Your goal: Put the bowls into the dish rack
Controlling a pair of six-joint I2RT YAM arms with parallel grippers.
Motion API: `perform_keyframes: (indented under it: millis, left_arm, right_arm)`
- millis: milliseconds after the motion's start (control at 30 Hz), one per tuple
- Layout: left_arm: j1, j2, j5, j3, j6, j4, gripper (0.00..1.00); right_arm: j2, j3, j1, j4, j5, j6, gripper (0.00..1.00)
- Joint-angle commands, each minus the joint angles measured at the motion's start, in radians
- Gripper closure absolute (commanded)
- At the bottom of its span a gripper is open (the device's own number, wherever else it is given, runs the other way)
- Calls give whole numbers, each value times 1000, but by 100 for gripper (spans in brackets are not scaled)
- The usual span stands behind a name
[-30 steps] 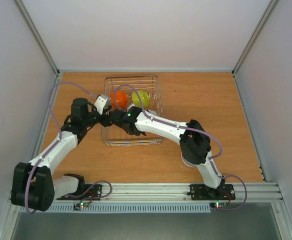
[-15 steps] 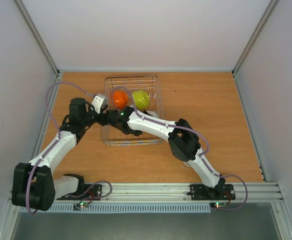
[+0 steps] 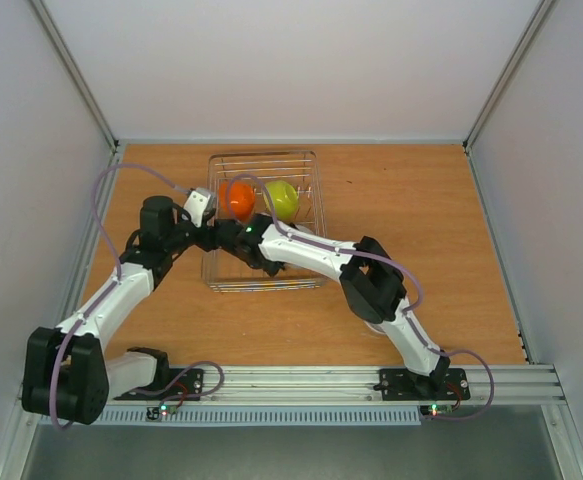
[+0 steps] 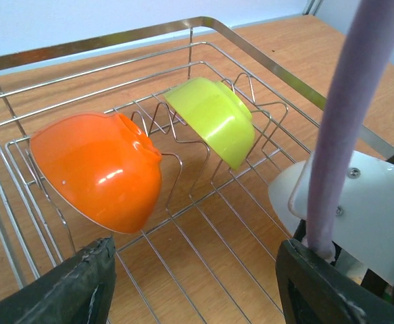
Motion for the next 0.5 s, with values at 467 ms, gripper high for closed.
perform_keyframes:
  millis: [467]
  left_arm:
    - [-10, -30, -37, -17, -3, 80, 35]
  right_arm:
    - [-456, -340, 2, 419, -216, -83, 1]
